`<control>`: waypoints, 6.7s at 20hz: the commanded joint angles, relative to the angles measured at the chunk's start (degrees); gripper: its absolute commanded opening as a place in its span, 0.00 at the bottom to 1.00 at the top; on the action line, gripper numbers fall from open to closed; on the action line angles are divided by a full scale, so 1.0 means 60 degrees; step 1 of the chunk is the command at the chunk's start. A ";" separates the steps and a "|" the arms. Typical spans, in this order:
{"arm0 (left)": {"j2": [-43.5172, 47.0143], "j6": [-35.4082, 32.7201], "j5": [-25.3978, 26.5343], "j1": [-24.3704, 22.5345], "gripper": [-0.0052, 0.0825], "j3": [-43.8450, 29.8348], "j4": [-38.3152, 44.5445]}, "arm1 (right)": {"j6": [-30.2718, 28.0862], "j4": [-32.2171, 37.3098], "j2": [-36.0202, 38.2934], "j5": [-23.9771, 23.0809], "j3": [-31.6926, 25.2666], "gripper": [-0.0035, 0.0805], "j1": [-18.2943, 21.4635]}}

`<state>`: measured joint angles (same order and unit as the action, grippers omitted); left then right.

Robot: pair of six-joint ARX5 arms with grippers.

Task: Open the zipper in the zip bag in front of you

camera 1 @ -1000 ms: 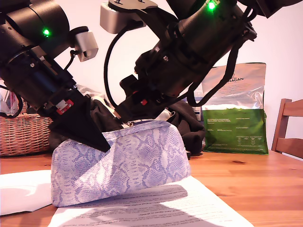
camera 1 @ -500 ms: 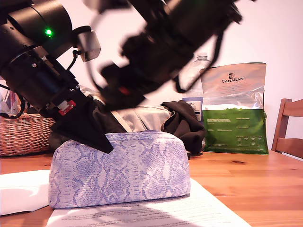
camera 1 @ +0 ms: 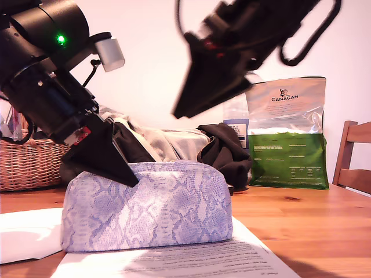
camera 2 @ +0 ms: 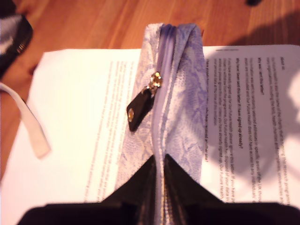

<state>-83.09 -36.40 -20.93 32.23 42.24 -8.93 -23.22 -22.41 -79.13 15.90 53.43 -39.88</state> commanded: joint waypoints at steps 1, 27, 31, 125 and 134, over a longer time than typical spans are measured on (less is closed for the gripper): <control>-0.0135 -0.0281 0.0000 0.0029 0.04 0.0000 0.0215 | -0.0197 -0.0175 -0.0350 0.0058 -0.0208 0.44 0.0291; 0.1253 -0.2259 0.1290 0.1093 0.04 0.0044 0.0721 | -0.2142 -0.0211 -0.1016 0.0281 -0.0208 0.02 0.0335; 0.1253 -0.2131 0.1333 0.1093 0.05 0.0073 0.0710 | -0.2164 0.0058 -0.1016 -0.0430 -0.0208 0.03 0.0226; 0.2634 -0.5144 -0.0204 0.0470 0.27 0.0965 -0.1898 | -0.7093 0.3410 0.0739 -0.3457 -0.0765 0.03 -0.3289; 0.2630 -0.4900 -0.0084 0.0470 0.03 0.0965 -0.2109 | -0.6699 0.3308 0.0739 -0.3457 -0.0765 0.03 -0.3289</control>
<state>-66.48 -66.96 -21.76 34.85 48.45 -21.87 -64.10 -3.11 -75.53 -4.99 48.93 -59.02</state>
